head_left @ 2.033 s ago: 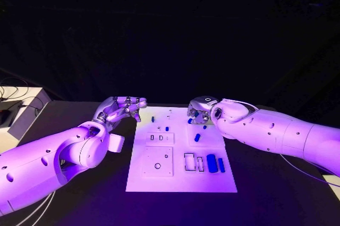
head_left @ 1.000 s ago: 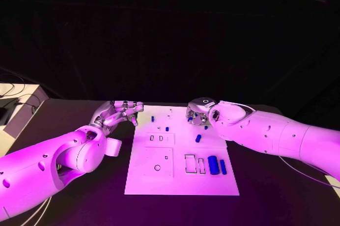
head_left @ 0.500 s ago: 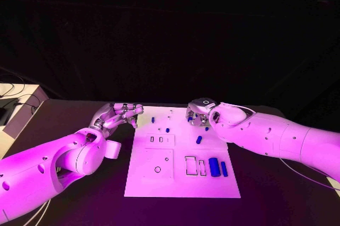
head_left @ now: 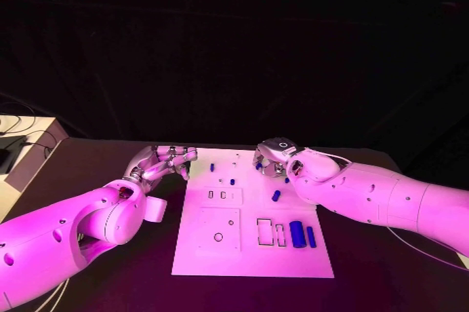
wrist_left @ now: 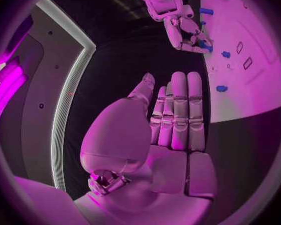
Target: Assemble the parts on the task board
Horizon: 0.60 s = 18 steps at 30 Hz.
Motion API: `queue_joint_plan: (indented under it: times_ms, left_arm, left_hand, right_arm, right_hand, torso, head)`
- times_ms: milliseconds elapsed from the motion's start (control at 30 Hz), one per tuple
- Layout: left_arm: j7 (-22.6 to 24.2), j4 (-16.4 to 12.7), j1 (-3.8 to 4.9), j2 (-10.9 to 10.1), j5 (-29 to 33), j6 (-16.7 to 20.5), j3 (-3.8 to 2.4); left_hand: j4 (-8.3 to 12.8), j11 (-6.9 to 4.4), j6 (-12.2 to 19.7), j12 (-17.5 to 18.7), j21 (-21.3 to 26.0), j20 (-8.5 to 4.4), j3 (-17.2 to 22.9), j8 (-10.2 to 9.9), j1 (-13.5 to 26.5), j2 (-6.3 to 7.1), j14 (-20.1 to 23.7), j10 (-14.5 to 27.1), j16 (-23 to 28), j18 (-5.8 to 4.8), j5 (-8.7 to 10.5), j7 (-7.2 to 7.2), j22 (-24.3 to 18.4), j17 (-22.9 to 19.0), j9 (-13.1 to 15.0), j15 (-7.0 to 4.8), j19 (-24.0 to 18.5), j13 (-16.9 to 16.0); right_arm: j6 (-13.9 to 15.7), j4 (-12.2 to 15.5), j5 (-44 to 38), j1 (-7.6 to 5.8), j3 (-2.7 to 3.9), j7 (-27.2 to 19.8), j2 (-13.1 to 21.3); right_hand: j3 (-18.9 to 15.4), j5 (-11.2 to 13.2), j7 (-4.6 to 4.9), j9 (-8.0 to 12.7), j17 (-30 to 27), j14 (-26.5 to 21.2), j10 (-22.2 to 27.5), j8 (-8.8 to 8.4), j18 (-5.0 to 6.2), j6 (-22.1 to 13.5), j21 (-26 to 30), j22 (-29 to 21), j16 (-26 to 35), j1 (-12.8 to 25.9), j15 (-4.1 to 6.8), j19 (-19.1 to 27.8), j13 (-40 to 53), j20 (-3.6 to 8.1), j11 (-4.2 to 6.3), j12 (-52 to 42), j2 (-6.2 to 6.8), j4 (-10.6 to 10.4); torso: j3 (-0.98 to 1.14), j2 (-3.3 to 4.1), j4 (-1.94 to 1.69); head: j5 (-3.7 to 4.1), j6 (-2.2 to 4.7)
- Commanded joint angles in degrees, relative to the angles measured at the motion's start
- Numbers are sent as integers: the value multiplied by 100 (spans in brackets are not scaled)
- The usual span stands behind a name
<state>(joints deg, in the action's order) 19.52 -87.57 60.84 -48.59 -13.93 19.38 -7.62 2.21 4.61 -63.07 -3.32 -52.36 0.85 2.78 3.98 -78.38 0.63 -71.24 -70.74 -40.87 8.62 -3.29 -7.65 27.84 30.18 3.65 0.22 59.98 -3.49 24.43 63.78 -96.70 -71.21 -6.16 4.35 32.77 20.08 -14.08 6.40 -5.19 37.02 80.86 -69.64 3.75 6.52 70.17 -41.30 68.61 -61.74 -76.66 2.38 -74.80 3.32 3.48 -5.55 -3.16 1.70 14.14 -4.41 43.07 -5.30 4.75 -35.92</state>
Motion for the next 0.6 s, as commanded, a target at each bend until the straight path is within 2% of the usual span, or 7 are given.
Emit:
queue_joint_plan:
  times_ms: [33, 200, 600]
  left_arm:
    - [27, -5, 0, 5, -11, -99, -5]
    - [27, -10, -1, 8, -11, -103, -5]
    - [24, -17, -1, 12, -11, -108, -5]
  left_hand:
    - [30, -2, 45, -28, -30, -2, 1, -27, 30, -5, 39, 30, -28, 49, 20, 3, -5, -5, 4, 20, -31, -6]
    - [30, -2, 45, -28, -30, -2, 1, -27, 30, -5, 39, 30, -28, 49, 20, 3, -5, -5, 4, 20, -31, -6]
    - [46, 1, 48, -27, -46, 1, 0, -29, 29, -7, 40, 41, -36, 52, 20, 3, -22, -28, 4, 21, -37, -5]
  right_arm:
    - [366, 26, -168, -9, 17, 247, -38]
    - [567, -11, -280, -13, 36, 427, -149]
    - [916, -120, -496, -22, 95, 665, -410]
  right_hand:
    - [-7, 21, 7, -2, 27, 20, -642, -6, 84, 36, 107, 126, 19, -26, 36, -59, 52, 6, 340, -39, -110, 21]
    - [3, 38, 17, 1, 61, 35, -646, -1, 83, 43, 397, 447, 46, -20, 36, -156, 48, 6, 331, -48, -98, 26]
    - [4, 25, 11, 9, 76, 28, -632, -6, 76, 33, 648, 755, 53, -41, 30, -278, 50, 4, 330, -35, -90, 17]
  torso:
    - [-1, 19, -3]
    - [-5, 36, -17]
    - [-17, 63, -39]
  head:
    - [-11, 19]
    - [-10, 42]
    - [-26, 60]
